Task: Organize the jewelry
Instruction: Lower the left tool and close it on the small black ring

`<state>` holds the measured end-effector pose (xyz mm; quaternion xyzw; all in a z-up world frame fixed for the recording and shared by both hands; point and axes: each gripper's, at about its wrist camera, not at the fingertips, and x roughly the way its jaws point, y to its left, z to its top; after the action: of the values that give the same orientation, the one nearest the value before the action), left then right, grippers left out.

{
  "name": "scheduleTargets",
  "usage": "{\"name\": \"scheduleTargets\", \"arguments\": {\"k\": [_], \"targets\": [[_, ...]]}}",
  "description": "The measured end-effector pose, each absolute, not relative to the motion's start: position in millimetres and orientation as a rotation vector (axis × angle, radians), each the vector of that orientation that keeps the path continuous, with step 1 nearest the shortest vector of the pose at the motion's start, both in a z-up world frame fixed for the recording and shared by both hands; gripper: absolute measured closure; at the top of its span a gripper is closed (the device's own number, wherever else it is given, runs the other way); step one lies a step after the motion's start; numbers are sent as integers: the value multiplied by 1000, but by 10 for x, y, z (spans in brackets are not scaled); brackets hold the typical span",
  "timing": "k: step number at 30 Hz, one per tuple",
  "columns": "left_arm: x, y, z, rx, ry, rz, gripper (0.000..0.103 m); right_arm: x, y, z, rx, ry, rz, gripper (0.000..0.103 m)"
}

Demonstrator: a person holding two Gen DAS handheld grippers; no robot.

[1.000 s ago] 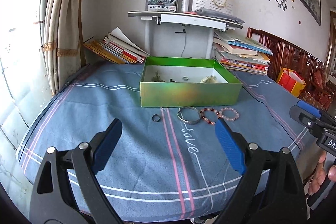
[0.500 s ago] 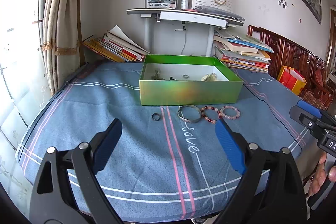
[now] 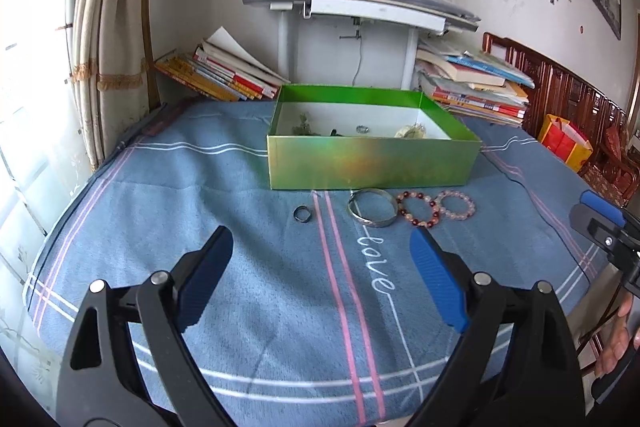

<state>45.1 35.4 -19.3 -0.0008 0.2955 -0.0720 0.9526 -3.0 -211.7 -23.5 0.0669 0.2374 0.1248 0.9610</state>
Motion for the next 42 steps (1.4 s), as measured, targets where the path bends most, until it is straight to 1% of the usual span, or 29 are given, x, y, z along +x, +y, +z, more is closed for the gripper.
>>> {"name": "scheduleTargets", "arguments": {"k": [5,9,16,22,24,26,31,34,38,39,40,41,42], "targets": [[718,328,-306,10,638,-129,16,179,-2113,-354,132,524,254,35],[986,310,-422,13,687,-125,23,390,-2106,-446,128,560,262,35],[1379,289,-599,28,758,-113,29,850,-2046,-656,109,671,251,35],[1660,261,-780,39,844,-121,37,1263,-1998,-846,60,784,218,35],[1733,231,-847,50,875,-124,41,1387,-1992,-922,44,825,207,35],[1789,219,-896,48,903,-131,42,1480,-2010,-968,48,846,199,35],[1864,197,-916,59,911,-125,41,1616,-2023,-1001,61,883,208,34],[1879,187,-914,64,910,-135,44,1660,-2049,-1010,71,889,197,34],[1860,176,-905,68,906,-150,53,1688,-1992,-1011,20,895,181,34],[1848,172,-905,69,904,-150,58,1692,-1983,-1014,9,896,177,37],[1845,171,-899,68,901,-152,63,1696,-1982,-1012,-3,895,171,46],[1843,171,-895,66,899,-151,72,1695,-1974,-1005,-12,891,169,52],[1843,171,-898,65,897,-152,82,1694,-1977,-999,-9,887,171,66]]}}
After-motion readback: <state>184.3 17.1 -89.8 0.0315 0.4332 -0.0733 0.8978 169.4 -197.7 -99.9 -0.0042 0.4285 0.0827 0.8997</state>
